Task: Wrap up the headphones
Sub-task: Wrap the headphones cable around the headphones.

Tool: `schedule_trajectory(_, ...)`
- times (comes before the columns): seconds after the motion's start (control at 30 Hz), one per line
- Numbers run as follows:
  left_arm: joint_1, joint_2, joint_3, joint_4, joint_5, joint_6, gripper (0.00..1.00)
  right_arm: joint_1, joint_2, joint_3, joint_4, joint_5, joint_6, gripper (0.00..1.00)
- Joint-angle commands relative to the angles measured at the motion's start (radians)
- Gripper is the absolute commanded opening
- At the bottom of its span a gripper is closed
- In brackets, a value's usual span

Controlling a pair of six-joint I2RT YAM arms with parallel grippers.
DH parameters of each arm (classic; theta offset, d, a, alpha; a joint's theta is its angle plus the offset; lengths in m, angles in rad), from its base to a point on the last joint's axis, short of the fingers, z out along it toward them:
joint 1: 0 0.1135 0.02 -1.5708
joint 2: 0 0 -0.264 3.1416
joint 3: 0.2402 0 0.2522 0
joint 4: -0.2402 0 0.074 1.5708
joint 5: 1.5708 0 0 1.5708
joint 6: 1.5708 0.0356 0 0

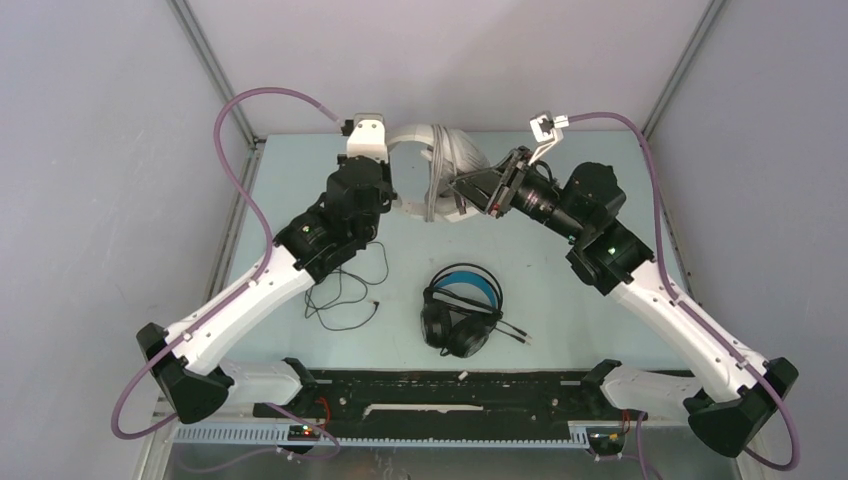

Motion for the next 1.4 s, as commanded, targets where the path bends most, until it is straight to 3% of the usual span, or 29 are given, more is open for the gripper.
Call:
schedule_trajectory(0.0, 0.008, -0.051, 0.009, 0.151, -0.067, -0.032, 0.00, 0.018, -0.042, 0.039, -0.044, -0.003, -0.049, 0.27)
schedule_trajectory(0.17, 0.008, -0.048, 0.018, 0.131, -0.065, -0.039, 0.00, 0.028, -0.054, 0.039, -0.087, 0.010, -0.076, 0.27)
schedule_trajectory(0.33, 0.008, -0.051, 0.023, 0.124, -0.058, -0.051, 0.00, 0.044, -0.057, 0.040, -0.070, 0.026, -0.113, 0.00)
schedule_trajectory(0.63, 0.008, -0.059, 0.031, 0.078, -0.035, -0.088, 0.00, 0.105, -0.047, 0.039, -0.042, 0.095, -0.179, 0.01)
schedule_trajectory(0.73, 0.008, -0.066, 0.026, 0.073, -0.037, -0.091, 0.00, 0.131, -0.082, 0.039, -0.046, 0.153, -0.186, 0.18)
schedule_trajectory(0.8, 0.008, -0.069, 0.027, 0.068, -0.033, -0.094, 0.00, 0.155, -0.105, 0.039, -0.052, 0.221, -0.206, 0.22)
schedule_trajectory(1.0, 0.008, -0.073, 0.038, 0.042, 0.000, -0.116, 0.00, 0.179, -0.067, 0.116, -0.229, 0.367, -0.264, 0.27)
schedule_trajectory(1.37, 0.008, -0.071, 0.063, -0.002, 0.019, -0.140, 0.00, 0.191, 0.021, 0.181, -0.287, 0.373, -0.295, 0.26)
